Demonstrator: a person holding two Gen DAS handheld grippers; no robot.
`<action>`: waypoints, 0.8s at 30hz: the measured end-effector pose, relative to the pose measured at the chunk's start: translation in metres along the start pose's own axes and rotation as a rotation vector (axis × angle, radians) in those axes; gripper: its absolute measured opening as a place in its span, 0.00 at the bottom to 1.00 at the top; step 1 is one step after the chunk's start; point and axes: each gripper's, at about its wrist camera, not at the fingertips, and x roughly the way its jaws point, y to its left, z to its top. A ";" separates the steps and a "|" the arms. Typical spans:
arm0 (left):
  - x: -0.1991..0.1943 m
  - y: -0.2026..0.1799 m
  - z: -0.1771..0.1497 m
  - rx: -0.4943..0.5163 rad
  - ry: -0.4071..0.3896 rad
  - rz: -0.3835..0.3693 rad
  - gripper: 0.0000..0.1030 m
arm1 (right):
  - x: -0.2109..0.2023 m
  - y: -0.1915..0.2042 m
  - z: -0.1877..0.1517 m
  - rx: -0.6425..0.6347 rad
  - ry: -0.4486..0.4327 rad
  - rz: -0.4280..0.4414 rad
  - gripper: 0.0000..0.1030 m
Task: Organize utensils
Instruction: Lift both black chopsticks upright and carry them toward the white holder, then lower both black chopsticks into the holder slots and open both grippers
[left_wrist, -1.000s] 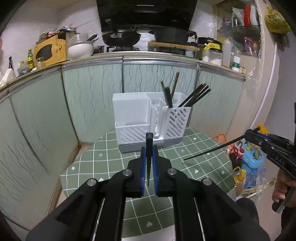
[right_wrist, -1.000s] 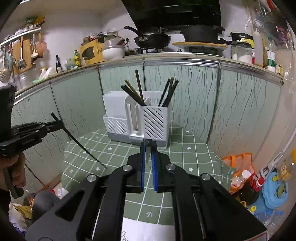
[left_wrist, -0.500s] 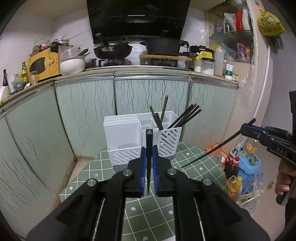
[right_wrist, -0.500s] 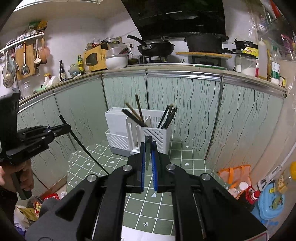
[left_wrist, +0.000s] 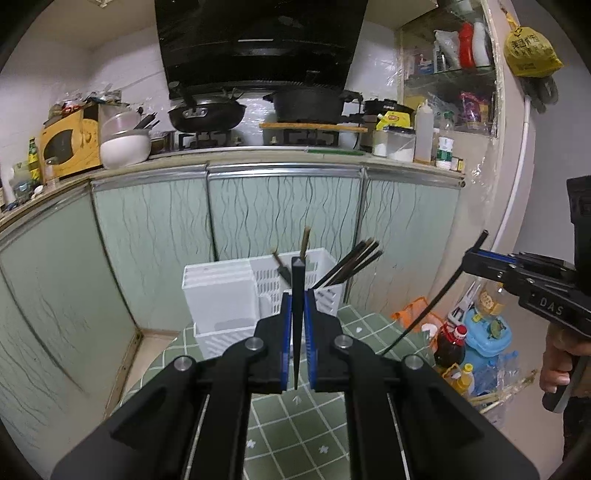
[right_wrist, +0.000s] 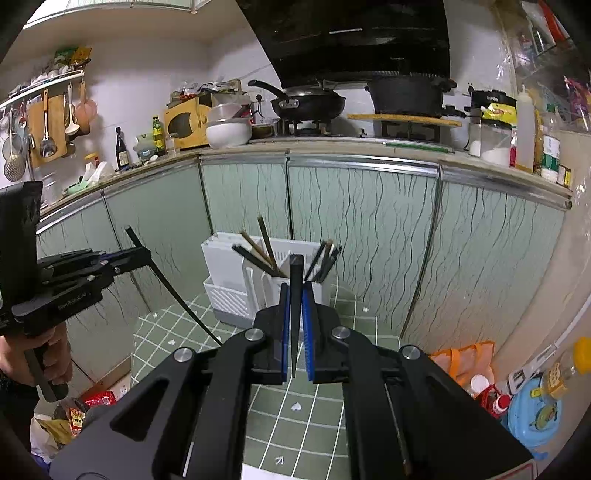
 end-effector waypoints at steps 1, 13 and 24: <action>0.002 -0.001 0.003 0.002 -0.001 -0.005 0.08 | 0.000 0.000 0.005 -0.003 -0.006 -0.001 0.06; 0.026 -0.010 0.073 0.004 -0.066 -0.050 0.08 | 0.022 -0.011 0.073 -0.009 -0.040 0.016 0.06; 0.065 -0.022 0.133 0.060 -0.060 -0.053 0.08 | 0.053 -0.026 0.127 -0.010 -0.050 0.030 0.06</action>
